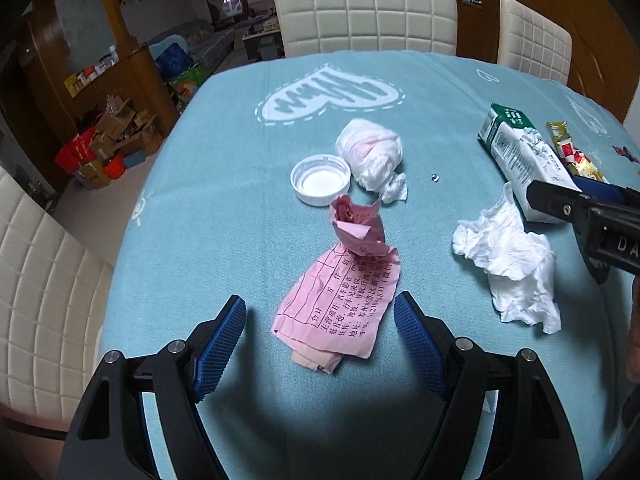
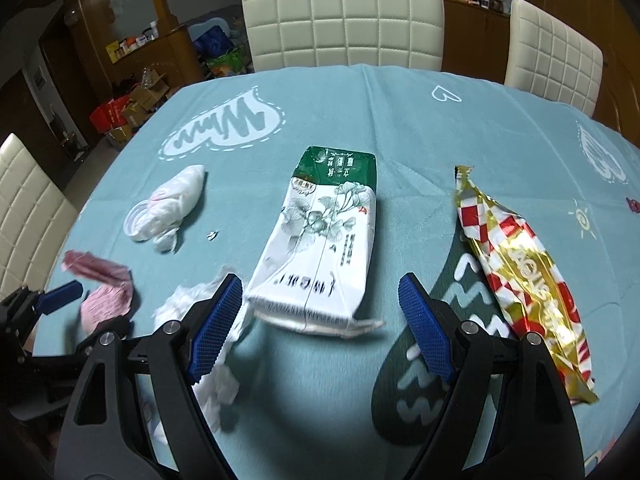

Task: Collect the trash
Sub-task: 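Grasp the pink receipt with the left tool while the right tool grasps the white-green carton, then carry the pink receipt and white-green carton over the clear bin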

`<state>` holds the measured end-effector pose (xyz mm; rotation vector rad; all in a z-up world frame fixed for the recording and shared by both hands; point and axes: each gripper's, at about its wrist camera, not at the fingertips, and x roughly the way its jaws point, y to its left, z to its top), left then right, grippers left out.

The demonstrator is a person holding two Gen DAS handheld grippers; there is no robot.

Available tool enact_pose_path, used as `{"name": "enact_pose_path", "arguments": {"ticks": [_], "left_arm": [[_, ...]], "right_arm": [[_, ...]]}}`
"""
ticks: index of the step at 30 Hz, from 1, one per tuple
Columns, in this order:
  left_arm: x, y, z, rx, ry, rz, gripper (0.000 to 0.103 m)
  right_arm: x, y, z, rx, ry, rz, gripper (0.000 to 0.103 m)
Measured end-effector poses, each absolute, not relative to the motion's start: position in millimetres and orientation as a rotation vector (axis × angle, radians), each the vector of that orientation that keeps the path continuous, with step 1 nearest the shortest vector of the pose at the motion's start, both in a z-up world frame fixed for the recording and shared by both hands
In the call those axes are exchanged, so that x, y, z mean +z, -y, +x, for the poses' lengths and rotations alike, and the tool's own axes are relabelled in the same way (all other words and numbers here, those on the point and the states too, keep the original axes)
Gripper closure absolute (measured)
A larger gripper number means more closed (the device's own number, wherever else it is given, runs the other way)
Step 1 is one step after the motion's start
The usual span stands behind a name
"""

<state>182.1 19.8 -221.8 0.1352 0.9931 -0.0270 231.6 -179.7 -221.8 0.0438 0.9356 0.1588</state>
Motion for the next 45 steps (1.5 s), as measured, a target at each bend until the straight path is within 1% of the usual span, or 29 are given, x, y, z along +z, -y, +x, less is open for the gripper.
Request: {"name": "enact_pose_path", "arguments": {"ticks": [1,2,3,4,5,6,7,10,25,45], "left_arm": [[-222,-20,182,-0.024,-0.987,0.135,0.029],[-222,-19,182,-0.029,-0.984,0.136,0.031],[-221,-18,182,-0.037,-0.979,0.139,0.039],[-220,-17,181,-0.046,-0.976,0.142,0.051],[-219,-16,181,-0.052,-0.975,0.146,0.057],[-219,-14,180,-0.062,-0.977,0.152,0.068],[-217,-13,179,-0.071,-0.976,0.158,0.077],[-209,-11,171,-0.091,-0.953,0.170,0.083],[-161,-26,113,-0.091,-0.843,0.167,0.085],[-147,-97,51,0.037,-0.822,0.100,0.085]], "right_arm": [[-223,179,234,0.163,-0.938,0.044,0.036],[-225,179,235,0.168,-0.942,0.047,0.037],[-224,179,233,0.168,-0.932,0.049,0.038],[-224,179,232,0.173,-0.926,0.046,0.040],[-223,178,231,0.173,-0.922,0.036,0.040],[-222,177,228,0.169,-0.914,0.025,0.040],[-220,177,225,0.166,-0.906,0.020,0.041],[-212,175,213,0.164,-0.879,-0.007,0.041],[-168,146,140,0.233,-0.808,-0.075,0.040],[-154,52,89,0.444,-0.778,-0.182,0.040]]}}
